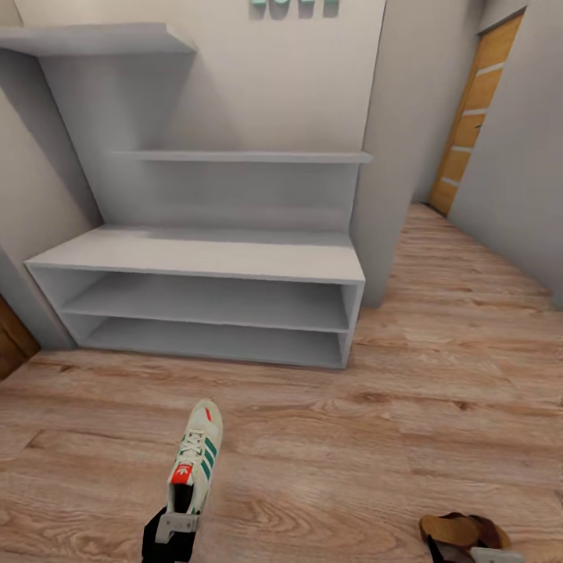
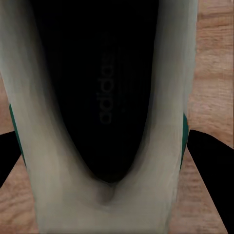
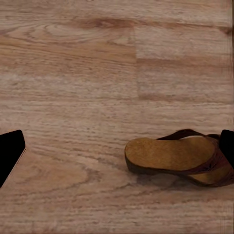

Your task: Pick up the two gym shoes and the two sandals from the corridor floor and place them onto the hallstand (shoe rack) in the corridor, making sure they are on the rack and not on the floor. Arrange them so the two gym shoes are next to each other and the two sandals are next to each other.

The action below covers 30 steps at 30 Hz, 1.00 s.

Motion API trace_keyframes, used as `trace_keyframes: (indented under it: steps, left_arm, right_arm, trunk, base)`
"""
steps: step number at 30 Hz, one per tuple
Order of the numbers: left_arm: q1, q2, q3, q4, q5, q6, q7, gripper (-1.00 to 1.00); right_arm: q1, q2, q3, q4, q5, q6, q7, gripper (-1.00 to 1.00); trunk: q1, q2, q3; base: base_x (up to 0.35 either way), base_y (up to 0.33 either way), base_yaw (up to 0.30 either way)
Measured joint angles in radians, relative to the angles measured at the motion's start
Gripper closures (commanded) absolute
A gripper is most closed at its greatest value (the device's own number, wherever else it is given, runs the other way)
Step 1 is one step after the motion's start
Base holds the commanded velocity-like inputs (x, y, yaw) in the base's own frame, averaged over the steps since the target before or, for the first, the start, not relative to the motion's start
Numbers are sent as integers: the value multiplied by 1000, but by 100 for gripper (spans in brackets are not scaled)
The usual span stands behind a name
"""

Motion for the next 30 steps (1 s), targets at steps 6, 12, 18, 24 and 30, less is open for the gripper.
trace_keyframes:
  steps: [6,12,18,24,30]
  left_arm:
    - [0,0,0,0,0,-1,-1,100]
    - [0,0,0,-1,0,-1,-3,100]
    - [0,0,0,-1,0,-2,-5,100]
    - [0,0,0,1,0,-3,-7,100]
    - [0,0,0,3,0,-4,-8,100]
  right_arm:
    - [0,0,0,0,0,-1,0,-100]
    - [0,0,0,0,0,-1,0,-100]
    - [0,0,0,0,0,-1,0,-100]
    - [0,0,0,0,0,-1,0,-100]
    - [0,0,0,0,0,-1,0,-100]
  trunk:
    - [0,0,2]
    - [0,0,5]
    - [0,0,8]
    - [0,0,11]
    - [0,0,14]
  base:
    - [228,265,-298]
    - [238,251,-298]
    - [236,257,-298]
    - [201,270,-298]
    - [170,270,-298]
